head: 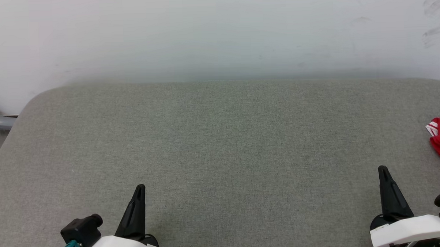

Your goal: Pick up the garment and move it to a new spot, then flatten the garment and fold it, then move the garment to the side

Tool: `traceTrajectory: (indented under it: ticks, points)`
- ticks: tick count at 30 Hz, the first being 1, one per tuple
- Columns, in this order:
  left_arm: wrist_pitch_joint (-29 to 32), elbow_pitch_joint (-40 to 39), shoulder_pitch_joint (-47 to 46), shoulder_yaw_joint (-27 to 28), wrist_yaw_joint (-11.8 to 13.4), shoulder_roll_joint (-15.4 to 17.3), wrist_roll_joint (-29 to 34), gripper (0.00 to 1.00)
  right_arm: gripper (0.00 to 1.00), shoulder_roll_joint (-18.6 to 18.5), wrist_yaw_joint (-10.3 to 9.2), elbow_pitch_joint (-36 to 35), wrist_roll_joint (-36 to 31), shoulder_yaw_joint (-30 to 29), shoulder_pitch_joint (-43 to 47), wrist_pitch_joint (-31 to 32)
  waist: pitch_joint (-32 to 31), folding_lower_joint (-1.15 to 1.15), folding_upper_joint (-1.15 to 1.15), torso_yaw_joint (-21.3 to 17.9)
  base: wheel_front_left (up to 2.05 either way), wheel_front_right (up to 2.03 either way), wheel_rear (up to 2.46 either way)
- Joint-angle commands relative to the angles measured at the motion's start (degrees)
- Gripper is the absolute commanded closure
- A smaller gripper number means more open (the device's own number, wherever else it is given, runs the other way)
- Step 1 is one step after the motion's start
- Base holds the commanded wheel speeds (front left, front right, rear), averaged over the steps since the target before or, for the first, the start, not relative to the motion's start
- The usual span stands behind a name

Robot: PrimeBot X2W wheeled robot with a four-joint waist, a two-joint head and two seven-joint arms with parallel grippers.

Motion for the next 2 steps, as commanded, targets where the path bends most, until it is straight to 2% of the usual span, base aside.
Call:
traceTrajectory:
  ticks: [1,2]
  points:
    - [0.3,-0.5,-1.7,0.4,-0.1,0.3,-2.1,1.0,1.0,0.0,-0.01,-0.5,2.1,-0.1,-1.9,0.5,0.0,0.0,0.0,0.0,0.0,0.0,0.0]
    - [0.5,-0.4,-1.8,0.5,-0.1,0.4,-3.1,1.0,1.0,0.0,-0.01,-0.4,3.0,-0.2,-2.0,0.7,0.0,0.0,0.0,0.0,0.0,0.0,0.0]
